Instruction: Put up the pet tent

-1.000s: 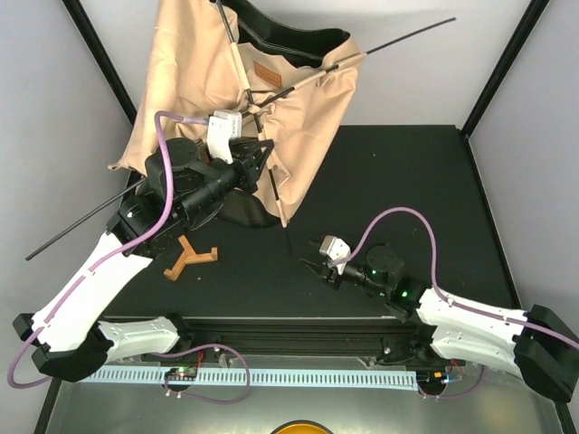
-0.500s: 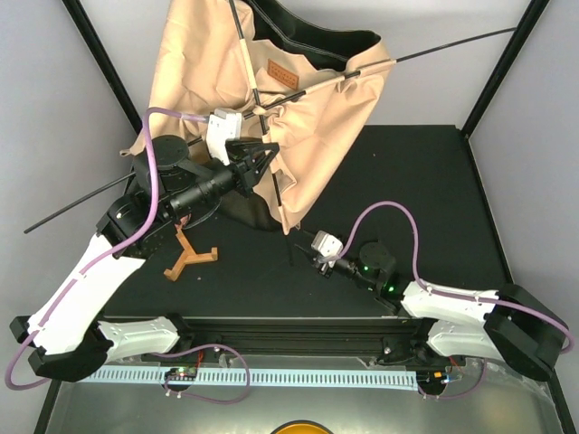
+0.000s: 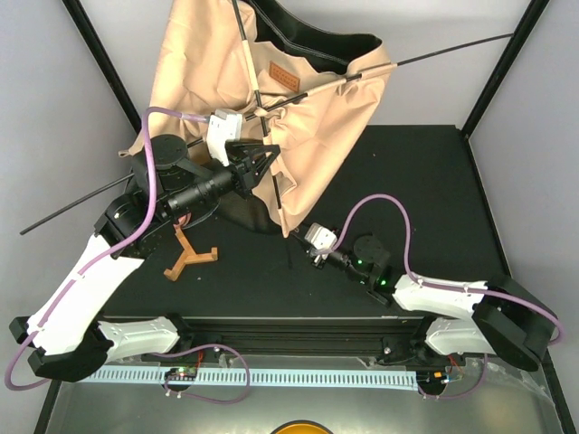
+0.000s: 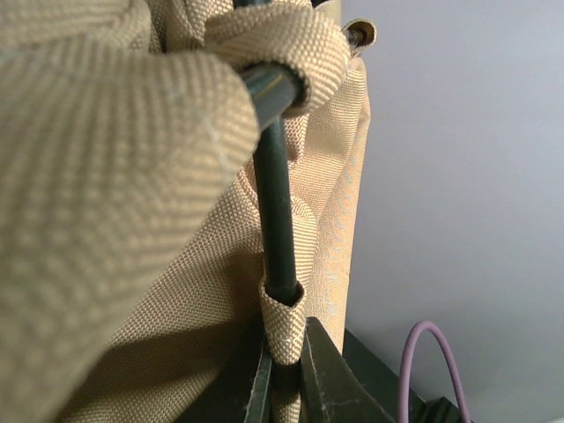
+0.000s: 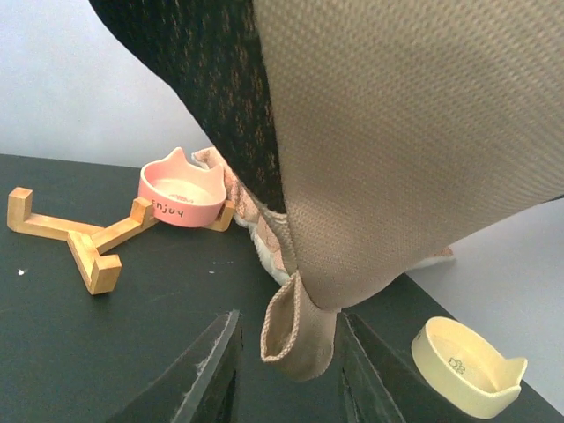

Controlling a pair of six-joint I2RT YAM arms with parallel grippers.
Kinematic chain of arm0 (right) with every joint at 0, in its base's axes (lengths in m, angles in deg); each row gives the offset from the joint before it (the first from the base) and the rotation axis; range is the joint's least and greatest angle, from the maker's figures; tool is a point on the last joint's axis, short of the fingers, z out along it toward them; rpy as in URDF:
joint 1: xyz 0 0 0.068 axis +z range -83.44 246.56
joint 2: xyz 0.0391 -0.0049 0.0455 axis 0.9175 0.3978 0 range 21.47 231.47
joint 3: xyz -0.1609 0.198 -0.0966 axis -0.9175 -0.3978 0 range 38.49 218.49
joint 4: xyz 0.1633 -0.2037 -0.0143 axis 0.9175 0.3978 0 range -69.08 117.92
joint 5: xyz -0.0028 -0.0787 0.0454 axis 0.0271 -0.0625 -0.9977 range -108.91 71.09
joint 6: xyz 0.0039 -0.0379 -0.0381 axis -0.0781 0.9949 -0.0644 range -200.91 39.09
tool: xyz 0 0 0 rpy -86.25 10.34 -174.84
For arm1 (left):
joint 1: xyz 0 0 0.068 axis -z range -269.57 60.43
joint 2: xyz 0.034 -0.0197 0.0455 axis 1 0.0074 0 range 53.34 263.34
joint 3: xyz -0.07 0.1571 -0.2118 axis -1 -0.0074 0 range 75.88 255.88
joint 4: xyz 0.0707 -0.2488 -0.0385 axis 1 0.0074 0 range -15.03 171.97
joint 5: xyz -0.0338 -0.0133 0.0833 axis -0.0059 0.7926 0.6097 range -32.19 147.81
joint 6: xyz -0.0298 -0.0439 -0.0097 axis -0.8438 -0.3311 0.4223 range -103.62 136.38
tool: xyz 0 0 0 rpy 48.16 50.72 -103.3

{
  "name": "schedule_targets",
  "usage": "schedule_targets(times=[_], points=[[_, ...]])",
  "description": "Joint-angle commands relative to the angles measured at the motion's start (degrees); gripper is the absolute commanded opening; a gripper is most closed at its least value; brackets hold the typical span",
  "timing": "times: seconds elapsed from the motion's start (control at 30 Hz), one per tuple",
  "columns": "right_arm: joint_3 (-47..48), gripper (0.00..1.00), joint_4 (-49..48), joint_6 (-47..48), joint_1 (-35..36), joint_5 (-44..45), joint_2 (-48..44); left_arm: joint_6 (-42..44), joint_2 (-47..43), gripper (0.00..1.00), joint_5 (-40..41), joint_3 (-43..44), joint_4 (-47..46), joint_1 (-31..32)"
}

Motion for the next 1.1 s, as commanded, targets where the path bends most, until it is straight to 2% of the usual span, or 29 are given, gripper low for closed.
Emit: schedule_targets(times=[0.0, 0.13, 0.37, 0.63, 0.73, 0.9, 1.07], points=[[1.33, 0.31, -3.50, 1.00, 0.01, 1.21, 1.27, 0.24, -0.21, 0.02, -1.19, 4.50, -1.99, -0.17], [1.12, 0.28, -3.61, 0.78, 0.00, 1.09, 1.52, 0.02, -0.09, 0.02, -1.32, 4.74, -1.89, -0.16], [0.35, 0.32, -4.25, 1.02, 0.01, 1.37, 1.00, -0.17, 0.15, 0.02, -1.50, 4.91, -1.89, -0.17], [0.71, 0.26, -3.56, 1.45, -0.02, 1.21, 1.33, -0.40, 0.15, 0.02, -1.55, 5.38, -1.68, -0.17], [0.54, 0.21, -3.49, 1.51, 0.01, 0.93, 1.20, -0.49, 0.13, 0.01, -1.76, 5.93, -1.25, -0.17], [0.39, 0.03, -1.58, 1.04, 0.01, -0.14, -0.05, -0.28, 0.19, 0.02, -1.24, 5.88, -1.14, -0.17], [-1.64, 0.01, -0.11, -0.94, 0.01, -5.43, -2.89, 0.08, 1.37, 0.02, 0.47, 5.90, -4.84, -0.17]])
